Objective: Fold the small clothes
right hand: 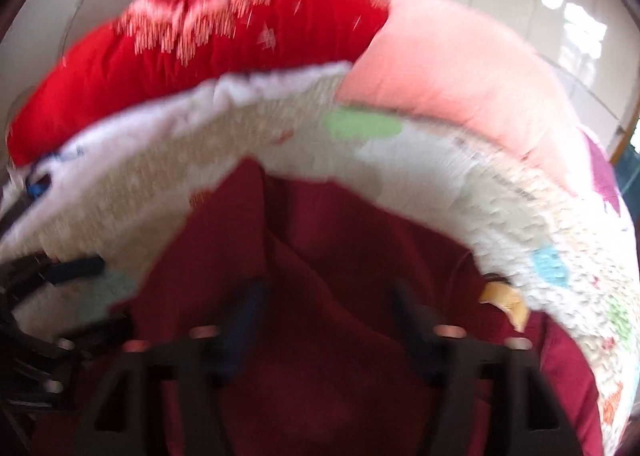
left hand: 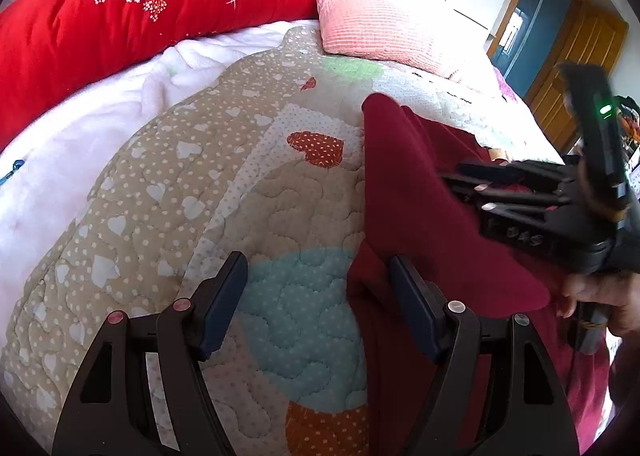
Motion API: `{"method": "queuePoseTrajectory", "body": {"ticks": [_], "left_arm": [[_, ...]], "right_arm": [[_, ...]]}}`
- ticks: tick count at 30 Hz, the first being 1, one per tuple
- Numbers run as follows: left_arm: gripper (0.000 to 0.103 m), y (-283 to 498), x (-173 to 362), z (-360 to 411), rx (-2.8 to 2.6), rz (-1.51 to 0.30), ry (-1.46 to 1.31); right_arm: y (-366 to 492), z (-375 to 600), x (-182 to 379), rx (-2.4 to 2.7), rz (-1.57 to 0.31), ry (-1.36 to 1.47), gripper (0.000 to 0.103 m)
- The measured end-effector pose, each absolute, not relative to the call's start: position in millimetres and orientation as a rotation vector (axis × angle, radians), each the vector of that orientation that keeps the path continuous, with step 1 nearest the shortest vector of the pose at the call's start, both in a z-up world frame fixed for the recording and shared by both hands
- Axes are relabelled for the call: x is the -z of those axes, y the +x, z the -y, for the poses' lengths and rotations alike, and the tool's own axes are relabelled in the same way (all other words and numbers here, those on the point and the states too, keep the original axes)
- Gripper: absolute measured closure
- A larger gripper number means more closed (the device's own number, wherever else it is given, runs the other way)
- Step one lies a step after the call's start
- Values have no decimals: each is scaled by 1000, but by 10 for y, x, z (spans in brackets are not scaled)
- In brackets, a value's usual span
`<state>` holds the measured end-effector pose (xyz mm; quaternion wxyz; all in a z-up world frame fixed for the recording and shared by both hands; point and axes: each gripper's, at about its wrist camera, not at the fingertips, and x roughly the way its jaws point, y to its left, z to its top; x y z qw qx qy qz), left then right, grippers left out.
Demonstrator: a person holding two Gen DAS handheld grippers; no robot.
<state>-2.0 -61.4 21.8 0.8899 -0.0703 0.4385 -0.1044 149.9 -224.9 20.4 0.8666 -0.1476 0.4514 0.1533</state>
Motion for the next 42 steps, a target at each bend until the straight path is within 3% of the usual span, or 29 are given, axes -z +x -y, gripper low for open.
{"method": "queuePoseTrajectory", "body": {"ticks": [4, 8, 11, 16, 18, 20, 21, 30, 34, 37, 42], "left_arm": [[28, -13, -212, 599, 222, -914, -155], [28, -7, -203, 617, 213, -912, -145], [27, -5, -201, 623, 213, -910, -142], [28, -34, -248, 612, 214, -889, -149], [28, -96, -352, 602, 219, -837, -152], [28, -173, -470, 608, 230, -773, -145], [28, -204, -519, 635, 245, -754, -132], [28, -112, -377, 987, 372, -870, -88], [27, -15, -207, 983, 363, -952, -101], [26, -58, -197, 1010, 361, -939, -88], [25, -62, -182, 1009, 362, -935, -86]], "right_arm": [[1511, 2203, -193, -359, -929, -307, 97], [1504, 2376, -368, -260, -852, -247, 101], [1628, 2472, -170, -208, -911, -173, 102], [1387, 2543, -363, -174, -836, -141, 99], [1165, 2654, -490, -160, -816, -118, 90], [881, 2840, -543, -127, -821, -103, 72], [768, 2920, -535, -149, -793, -86, 70], [316, 4335, -214, 216, -858, 147, 70], [204, 4377, -343, 236, -837, 145, 70], [238, 4393, -194, 222, -891, 115, 68], [27, 4579, -448, 198, -864, 199, 65]]}}
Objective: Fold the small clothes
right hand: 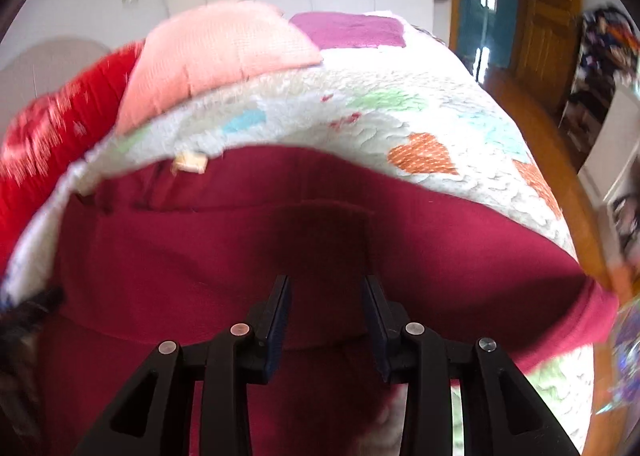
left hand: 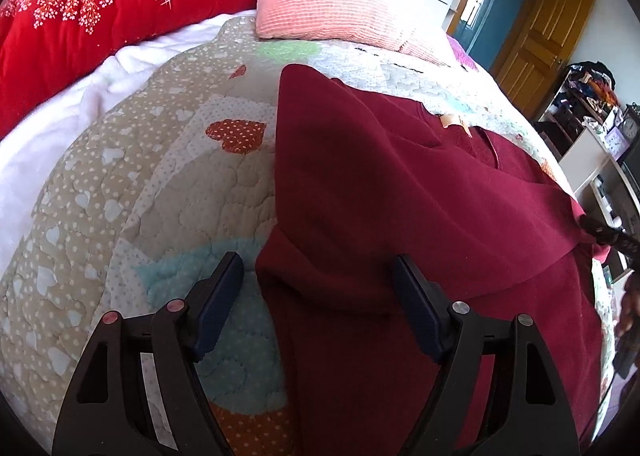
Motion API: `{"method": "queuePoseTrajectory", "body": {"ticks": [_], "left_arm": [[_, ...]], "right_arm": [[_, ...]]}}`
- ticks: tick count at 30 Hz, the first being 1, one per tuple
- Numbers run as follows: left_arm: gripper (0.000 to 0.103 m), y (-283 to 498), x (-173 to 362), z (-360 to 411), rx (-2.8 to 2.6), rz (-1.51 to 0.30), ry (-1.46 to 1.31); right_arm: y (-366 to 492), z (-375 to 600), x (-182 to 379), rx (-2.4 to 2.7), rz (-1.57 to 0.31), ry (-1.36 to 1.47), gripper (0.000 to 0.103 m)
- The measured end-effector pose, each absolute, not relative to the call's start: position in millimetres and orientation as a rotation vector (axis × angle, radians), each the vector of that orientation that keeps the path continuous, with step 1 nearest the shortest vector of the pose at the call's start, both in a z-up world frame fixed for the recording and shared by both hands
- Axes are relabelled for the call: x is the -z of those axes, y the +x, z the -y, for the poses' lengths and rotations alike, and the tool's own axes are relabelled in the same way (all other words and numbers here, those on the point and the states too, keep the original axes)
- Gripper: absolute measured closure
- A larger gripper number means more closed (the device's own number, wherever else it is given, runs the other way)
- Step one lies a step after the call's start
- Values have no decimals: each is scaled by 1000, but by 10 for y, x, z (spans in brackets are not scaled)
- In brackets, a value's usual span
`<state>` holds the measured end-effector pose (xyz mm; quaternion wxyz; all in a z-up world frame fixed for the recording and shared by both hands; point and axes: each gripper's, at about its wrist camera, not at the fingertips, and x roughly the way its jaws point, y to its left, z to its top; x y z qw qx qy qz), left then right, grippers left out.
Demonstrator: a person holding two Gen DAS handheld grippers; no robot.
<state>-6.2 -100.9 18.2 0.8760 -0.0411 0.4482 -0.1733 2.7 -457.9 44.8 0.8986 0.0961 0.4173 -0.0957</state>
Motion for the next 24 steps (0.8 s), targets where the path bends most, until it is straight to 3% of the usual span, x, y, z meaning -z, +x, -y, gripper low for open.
{"method": "queuePoseTrajectory", "body": {"ticks": [2, 11, 16, 20, 24], "left_arm": [[25, -67, -183, 1001, 363, -936, -90], [24, -52, -179, 1016, 355, -931, -83], [24, -48, -172, 1018, 356, -931, -87], [24, -46, -170, 1020, 356, -929, -88], [23, -43, -170, 1015, 357, -930, -89]], "right_arm": [[-97, 4742, -524, 265, -852, 215, 58], [-414, 6222, -649, 537, -842, 483, 54], [-415, 6324, -304, 547, -1053, 343, 54], [-1003, 6363, -234, 605, -1038, 366, 38], [-1255, 6577, -183, 552, -967, 593, 38]]}}
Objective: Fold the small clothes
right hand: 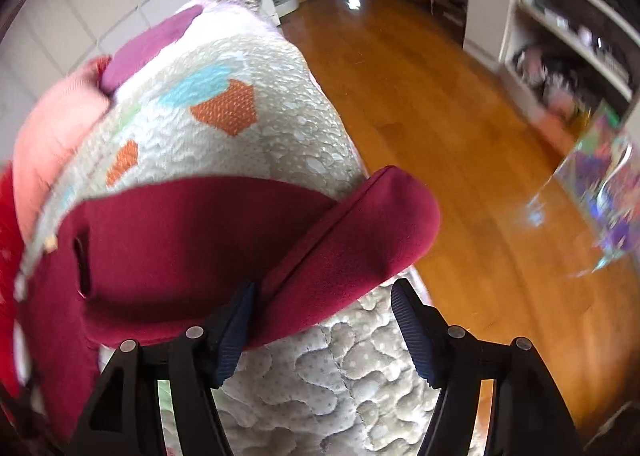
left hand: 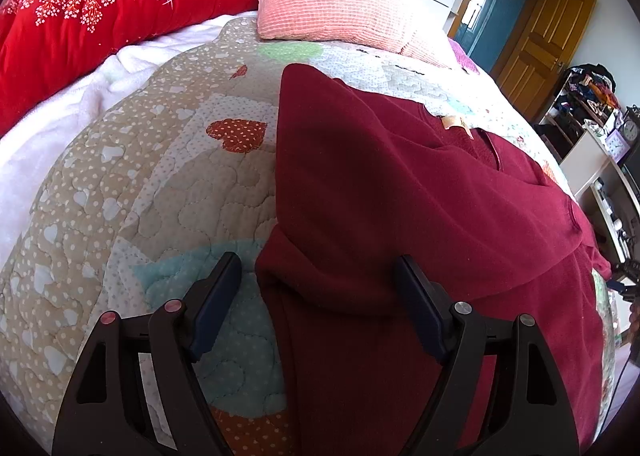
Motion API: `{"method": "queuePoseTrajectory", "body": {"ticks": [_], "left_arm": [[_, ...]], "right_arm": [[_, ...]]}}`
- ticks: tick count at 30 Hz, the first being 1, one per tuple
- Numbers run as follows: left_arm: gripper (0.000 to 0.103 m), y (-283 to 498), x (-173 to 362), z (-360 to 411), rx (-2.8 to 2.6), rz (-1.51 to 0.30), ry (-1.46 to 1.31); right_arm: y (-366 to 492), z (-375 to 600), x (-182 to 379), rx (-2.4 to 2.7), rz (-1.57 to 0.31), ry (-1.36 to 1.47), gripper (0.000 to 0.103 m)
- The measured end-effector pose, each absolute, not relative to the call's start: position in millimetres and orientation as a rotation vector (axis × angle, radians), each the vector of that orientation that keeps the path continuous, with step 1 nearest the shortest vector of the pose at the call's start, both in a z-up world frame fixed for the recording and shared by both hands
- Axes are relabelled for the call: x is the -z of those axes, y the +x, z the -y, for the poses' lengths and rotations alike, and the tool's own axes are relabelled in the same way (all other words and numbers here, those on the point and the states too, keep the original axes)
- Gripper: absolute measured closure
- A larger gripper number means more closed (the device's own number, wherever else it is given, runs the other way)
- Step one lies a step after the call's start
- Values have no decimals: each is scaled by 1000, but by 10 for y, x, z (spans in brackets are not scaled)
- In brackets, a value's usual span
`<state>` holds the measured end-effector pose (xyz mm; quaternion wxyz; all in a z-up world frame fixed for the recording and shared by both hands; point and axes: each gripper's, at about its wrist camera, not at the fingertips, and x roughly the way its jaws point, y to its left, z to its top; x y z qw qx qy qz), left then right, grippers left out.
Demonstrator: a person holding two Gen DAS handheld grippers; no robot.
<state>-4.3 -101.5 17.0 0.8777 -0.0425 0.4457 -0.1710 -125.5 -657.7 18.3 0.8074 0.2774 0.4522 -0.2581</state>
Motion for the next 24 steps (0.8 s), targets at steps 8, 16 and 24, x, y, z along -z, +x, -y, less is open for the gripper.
{"method": "queuePoseTrajectory", "body": {"ticks": [8, 16, 24], "left_arm": [[23, -41, -171, 1021, 353, -928, -85], [23, -70, -410, 713, 358, -817, -268], [23, -89, -540, 697, 428, -762, -298]], "right_arm": [[-1190, 6762, 3, 510, -896, 837, 47], [-1110, 6211, -764, 340, -673, 600, 80], [-326, 4381, -1377, -167, -593, 215, 81]]}}
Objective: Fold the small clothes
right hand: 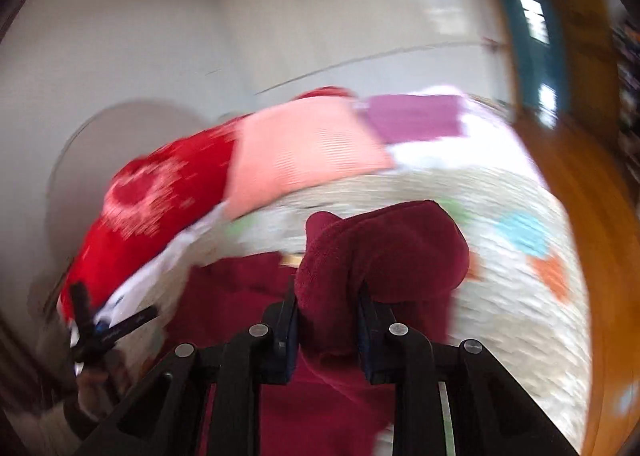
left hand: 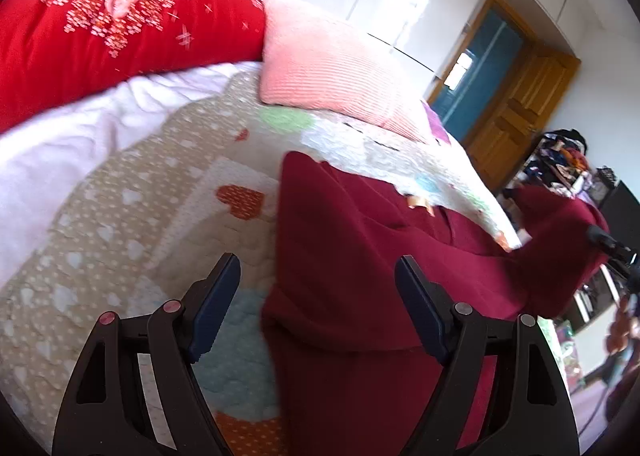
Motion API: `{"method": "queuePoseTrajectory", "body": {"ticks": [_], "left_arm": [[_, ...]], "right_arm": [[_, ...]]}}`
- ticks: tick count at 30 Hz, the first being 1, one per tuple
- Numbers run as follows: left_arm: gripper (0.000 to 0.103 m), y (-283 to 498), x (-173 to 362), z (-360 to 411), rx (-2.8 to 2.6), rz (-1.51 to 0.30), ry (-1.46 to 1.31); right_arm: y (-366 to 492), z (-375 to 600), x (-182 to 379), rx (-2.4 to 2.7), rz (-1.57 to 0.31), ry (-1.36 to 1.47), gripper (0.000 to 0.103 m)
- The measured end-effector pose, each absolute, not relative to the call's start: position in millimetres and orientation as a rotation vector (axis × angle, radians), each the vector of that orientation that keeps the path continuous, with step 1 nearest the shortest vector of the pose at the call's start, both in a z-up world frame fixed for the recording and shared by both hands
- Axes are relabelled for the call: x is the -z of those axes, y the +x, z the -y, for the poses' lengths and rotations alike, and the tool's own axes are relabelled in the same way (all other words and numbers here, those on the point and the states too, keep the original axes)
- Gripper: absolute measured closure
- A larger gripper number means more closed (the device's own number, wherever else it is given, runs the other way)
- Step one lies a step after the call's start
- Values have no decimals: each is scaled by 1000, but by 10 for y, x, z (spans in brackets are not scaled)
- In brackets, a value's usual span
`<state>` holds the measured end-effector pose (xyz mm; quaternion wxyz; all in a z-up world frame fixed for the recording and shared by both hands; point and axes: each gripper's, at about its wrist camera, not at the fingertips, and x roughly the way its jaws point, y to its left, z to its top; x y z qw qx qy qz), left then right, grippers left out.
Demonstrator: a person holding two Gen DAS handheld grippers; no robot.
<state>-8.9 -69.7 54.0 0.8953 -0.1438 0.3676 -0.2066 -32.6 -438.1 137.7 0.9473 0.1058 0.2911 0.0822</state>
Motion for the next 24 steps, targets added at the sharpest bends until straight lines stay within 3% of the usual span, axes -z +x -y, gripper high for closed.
{"method": "queuePoseTrajectory", "body": {"ticks": [3, 8, 14, 24], "left_arm": [[23, -73, -508, 707, 445, -780, -303], [23, -54, -482, 688, 449, -794, -310], [23, -91, -477, 746, 453, -799, -288], [23, 39, -628, 1477, 603, -931, -233]], "right_arm": [[-74, 3623, -1085, -272, -644, 66, 80], [188, 2941, -203, -297, -920, -121, 74], [-45, 3401, -417, -294, -835, 129, 57], [-264, 3875, -425, -144, -753, 348, 54]]}}
